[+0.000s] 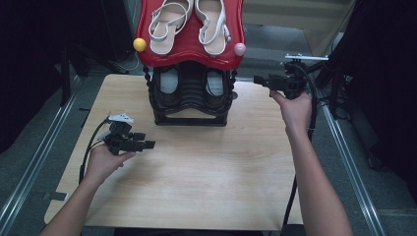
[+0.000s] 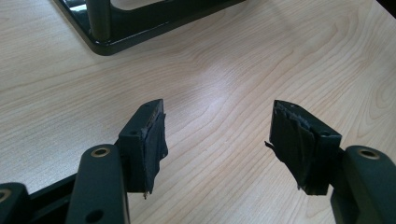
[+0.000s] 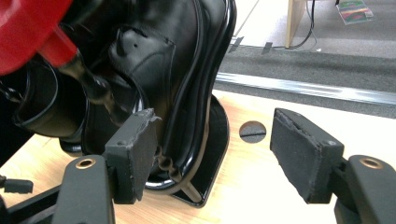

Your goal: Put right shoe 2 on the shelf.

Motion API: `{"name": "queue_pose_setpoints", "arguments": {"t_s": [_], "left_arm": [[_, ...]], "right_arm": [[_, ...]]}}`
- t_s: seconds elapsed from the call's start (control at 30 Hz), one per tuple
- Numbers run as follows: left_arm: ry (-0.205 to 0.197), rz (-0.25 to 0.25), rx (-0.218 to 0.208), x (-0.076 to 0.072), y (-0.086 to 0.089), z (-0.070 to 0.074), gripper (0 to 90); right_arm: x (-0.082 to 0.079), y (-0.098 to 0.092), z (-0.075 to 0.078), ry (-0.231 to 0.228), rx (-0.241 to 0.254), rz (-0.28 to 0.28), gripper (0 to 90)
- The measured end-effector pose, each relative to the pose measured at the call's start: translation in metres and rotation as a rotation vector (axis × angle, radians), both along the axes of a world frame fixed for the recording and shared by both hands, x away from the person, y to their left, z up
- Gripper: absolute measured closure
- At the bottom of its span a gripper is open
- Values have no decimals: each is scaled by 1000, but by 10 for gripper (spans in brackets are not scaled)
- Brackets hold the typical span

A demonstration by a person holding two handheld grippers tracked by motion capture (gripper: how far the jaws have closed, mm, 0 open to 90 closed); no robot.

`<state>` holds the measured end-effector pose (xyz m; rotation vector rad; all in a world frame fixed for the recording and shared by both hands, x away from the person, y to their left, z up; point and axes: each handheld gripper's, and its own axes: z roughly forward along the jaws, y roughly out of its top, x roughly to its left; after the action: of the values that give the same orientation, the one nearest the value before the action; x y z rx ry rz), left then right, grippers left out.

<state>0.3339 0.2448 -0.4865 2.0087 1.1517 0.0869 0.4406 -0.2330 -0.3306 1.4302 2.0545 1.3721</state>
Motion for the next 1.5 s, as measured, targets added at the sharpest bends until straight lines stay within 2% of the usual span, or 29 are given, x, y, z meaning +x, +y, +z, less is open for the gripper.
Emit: {"name": "queue_pose_setpoints", "arguments": {"t_s": [0.23, 0.4, 0.5, 0.7, 1.0, 1.13, 1.27, 1.5], "left_arm": [[-28, 5, 10, -1, -1, 0, 389], [-18, 11, 0, 0, -2, -2, 389], [-28, 20, 14, 0, -4, -2, 389], [-37, -2, 21, 0, -5, -4, 366], [-47, -9, 33, -1, -5, -4, 365], [-39, -10, 26, 0, -5, -5, 358], [-43, -11, 28, -1, -5, -5, 357], [-50, -9, 22, -1, -5, -4, 353]], "right_arm": [[-10, -4, -19, 15, -7, 4, 331], [-20, -2, -35, 32, -19, 13, 334], [-26, 1, -45, 36, -27, 18, 334], [-37, 6, -62, 51, -11, 42, 332], [-55, 11, -84, 43, -28, 52, 336], [-67, 16, -94, 9, -40, 55, 348], [-75, 21, -105, 23, -33, 71, 347], [-85, 26, -127, 11, -38, 75, 357]]}}
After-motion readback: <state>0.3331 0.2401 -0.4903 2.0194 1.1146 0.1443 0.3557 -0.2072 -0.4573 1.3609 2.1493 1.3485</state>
